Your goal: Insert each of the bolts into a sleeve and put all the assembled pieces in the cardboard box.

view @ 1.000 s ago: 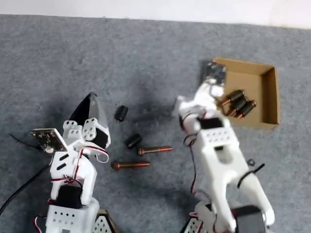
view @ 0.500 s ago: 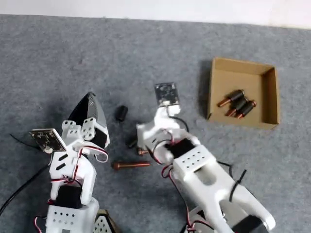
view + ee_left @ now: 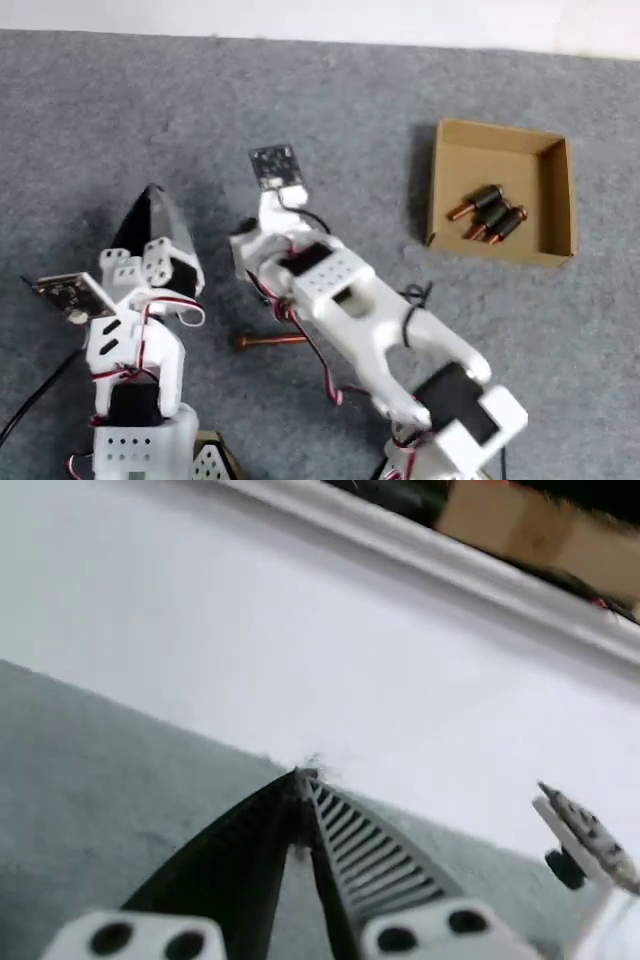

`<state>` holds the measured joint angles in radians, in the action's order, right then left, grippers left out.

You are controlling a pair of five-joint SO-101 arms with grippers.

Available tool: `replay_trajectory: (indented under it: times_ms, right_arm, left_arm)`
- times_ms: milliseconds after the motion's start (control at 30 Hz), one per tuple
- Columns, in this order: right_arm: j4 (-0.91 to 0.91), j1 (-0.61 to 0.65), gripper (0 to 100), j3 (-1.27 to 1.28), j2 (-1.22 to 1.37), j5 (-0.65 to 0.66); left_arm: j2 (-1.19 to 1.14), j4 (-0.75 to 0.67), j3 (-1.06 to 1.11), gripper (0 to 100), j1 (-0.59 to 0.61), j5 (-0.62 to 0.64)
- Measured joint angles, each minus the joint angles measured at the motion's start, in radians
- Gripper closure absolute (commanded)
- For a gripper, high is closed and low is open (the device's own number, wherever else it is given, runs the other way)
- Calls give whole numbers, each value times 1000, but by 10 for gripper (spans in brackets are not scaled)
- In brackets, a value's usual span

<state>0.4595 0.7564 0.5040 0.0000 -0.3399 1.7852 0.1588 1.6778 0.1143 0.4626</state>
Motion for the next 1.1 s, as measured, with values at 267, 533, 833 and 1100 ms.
replay_trajectory:
  times_ms: [267, 533, 833, 1100]
  right_arm:
    - [57, 3, 794, -253, 265, -160]
    - [190, 3, 794, -477, 470, -169]
    - [247, -8, 799, -543, 500, -169]
    - [256, -29, 992, -543, 502, -169]
  left_arm:
    - [0, -112, 0, 993, 152, 0]
    - [0, -118, 0, 993, 153, 0]
    - [0, -118, 0, 992, 153, 0]
    - [0, -118, 0, 990, 153, 0]
